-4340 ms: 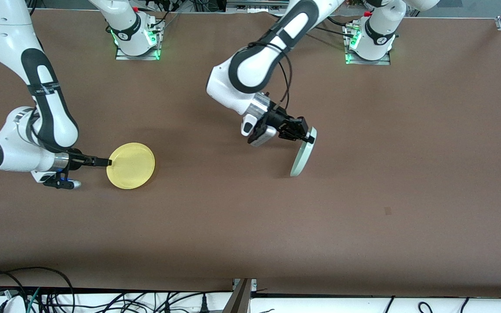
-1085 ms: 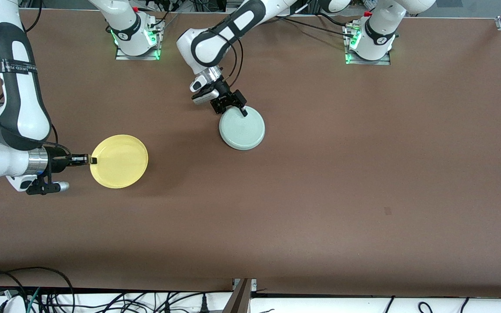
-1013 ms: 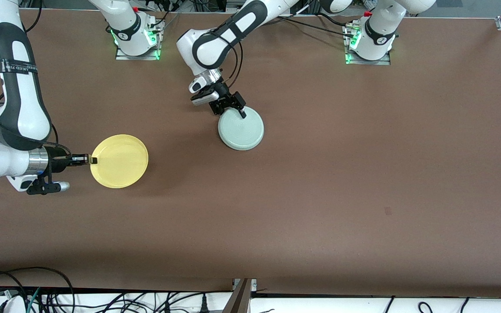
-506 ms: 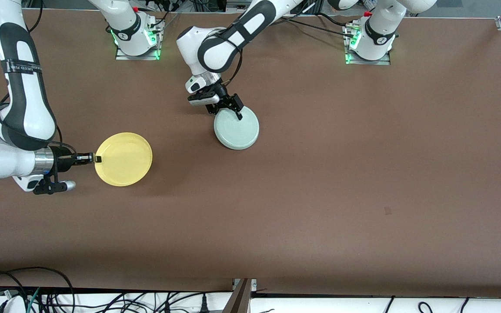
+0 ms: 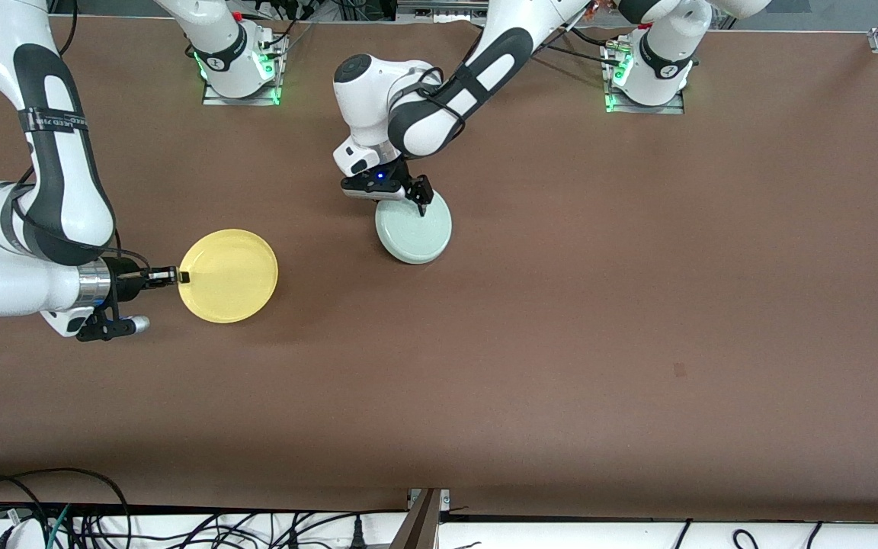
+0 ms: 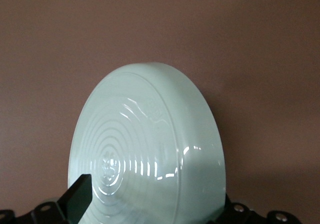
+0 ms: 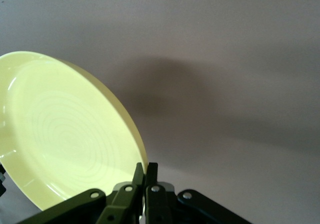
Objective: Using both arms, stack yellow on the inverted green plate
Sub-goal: 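Lower the inverted green plate onto the table with the left gripper, then open the left gripper while the right gripper carries the yellow plate toward it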
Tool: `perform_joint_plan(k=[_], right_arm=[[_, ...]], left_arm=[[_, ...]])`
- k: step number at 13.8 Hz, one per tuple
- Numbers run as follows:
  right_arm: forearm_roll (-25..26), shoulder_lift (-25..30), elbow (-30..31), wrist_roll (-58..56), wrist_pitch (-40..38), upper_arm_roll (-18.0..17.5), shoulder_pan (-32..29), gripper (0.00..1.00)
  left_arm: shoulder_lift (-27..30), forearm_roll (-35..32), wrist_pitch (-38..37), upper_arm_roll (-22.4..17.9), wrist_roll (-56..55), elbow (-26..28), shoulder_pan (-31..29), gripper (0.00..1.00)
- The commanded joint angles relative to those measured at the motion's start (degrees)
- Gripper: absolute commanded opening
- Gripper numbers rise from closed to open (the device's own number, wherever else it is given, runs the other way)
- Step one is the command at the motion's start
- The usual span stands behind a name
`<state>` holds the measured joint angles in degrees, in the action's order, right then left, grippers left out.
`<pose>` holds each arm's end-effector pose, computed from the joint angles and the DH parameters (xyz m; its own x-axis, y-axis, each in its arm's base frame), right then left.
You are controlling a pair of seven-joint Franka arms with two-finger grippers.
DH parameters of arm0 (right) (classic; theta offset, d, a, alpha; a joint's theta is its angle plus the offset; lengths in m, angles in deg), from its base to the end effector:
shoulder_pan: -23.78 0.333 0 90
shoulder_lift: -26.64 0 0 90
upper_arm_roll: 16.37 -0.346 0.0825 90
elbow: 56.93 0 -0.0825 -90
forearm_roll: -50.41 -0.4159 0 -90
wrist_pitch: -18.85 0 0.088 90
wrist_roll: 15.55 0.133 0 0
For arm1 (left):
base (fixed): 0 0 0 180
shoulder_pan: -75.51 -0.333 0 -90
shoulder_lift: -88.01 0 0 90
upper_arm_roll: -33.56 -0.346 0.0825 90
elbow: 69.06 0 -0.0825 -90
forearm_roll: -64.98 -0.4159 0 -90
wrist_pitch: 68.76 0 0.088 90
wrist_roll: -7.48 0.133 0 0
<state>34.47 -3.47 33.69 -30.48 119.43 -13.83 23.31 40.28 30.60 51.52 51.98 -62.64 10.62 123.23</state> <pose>0.6844 -0.0012 0.2975 0.9478 0.1488 -0.2818 0.0612 -0.9528 -0.2973 0.3905 -0.6683 0.1989 0.9625 -0.1796 0.2034 -0.1441 -0.9734 -0.1779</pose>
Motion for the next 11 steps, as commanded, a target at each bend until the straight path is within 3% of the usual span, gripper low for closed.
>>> perform_joint_plan(k=[1, 6, 11], right_arm=[[-0.9, 0.0, -0.4, -0.4, -0.9, 0.1, 0.0, 0.00], [-0.9, -0.4, -0.4, -0.4, -0.9, 0.2, -0.1, 0.00], [-0.9, -0.5, -0.2, -0.3, -0.7, 0.1, 0.2, 0.00]], left_arm=[[1.3, 1.8, 3.0, 0.9, -4.5, 2.1, 0.4, 1.00], [0.5, 0.6, 9.5, 0.7, -4.9, 1.7, 1.1, 1.00], [2.1, 0.4, 8.7, 0.8, -3.4, 2.1, -1.9, 1.00]])
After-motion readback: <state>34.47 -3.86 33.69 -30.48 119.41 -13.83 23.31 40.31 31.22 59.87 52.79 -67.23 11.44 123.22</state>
